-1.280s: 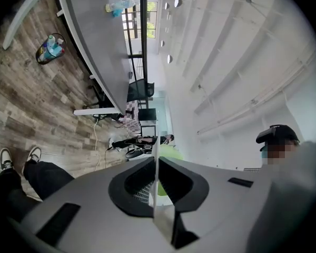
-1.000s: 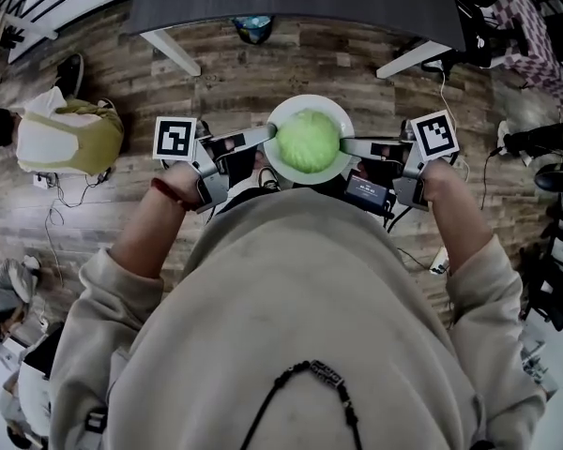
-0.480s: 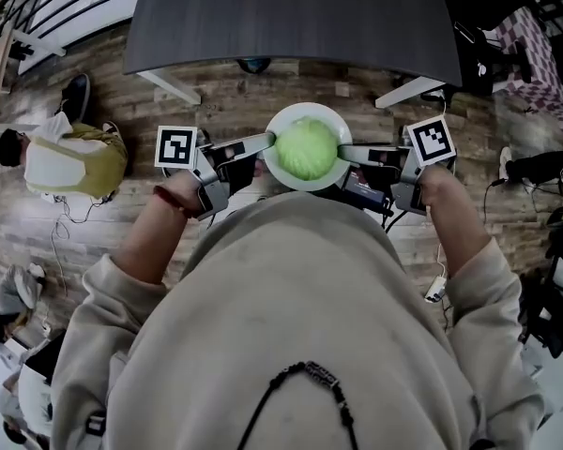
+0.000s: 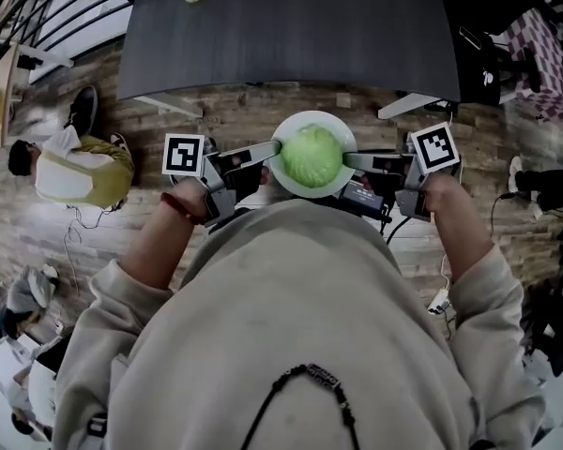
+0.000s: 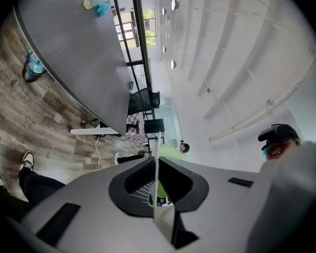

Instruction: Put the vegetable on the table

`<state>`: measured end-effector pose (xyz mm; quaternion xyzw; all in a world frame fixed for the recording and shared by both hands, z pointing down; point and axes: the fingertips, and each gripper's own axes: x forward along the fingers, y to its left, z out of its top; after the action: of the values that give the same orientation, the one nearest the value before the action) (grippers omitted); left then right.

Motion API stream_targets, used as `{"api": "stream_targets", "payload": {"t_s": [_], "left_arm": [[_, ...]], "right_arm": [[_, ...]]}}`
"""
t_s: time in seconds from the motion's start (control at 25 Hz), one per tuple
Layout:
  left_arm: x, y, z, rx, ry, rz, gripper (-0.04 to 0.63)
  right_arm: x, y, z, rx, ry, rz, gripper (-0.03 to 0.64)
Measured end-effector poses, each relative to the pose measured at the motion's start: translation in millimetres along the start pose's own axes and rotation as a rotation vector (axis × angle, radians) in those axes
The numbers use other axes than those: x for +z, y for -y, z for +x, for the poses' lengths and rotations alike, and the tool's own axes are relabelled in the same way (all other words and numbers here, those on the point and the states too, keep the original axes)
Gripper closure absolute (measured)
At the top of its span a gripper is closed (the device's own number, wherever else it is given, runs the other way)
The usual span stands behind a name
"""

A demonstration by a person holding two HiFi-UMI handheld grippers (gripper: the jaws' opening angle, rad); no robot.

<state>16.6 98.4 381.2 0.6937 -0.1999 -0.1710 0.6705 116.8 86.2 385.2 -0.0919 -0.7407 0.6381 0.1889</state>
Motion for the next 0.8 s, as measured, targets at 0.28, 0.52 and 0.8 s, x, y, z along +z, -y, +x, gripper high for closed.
{"api": "stream_targets", "payload": {"t_s": [0.28, 0.52, 0.8], "left_arm": [[4, -9, 31, 0.026, -0.017, -0.011, 0.568], [23, -9, 32, 0.019, -0.024, -0.011, 0.568], [60, -16, 43, 0.008, -0.070, -0.016, 0.568]], "right_arm": [[6, 16, -29, 0.002, 0.015, 0.017, 0.589], [22, 16, -23, 0.021, 0.039, 0.017, 0.589], [55, 24, -28, -0.013, 0.093, 0.013, 0.589]]}}
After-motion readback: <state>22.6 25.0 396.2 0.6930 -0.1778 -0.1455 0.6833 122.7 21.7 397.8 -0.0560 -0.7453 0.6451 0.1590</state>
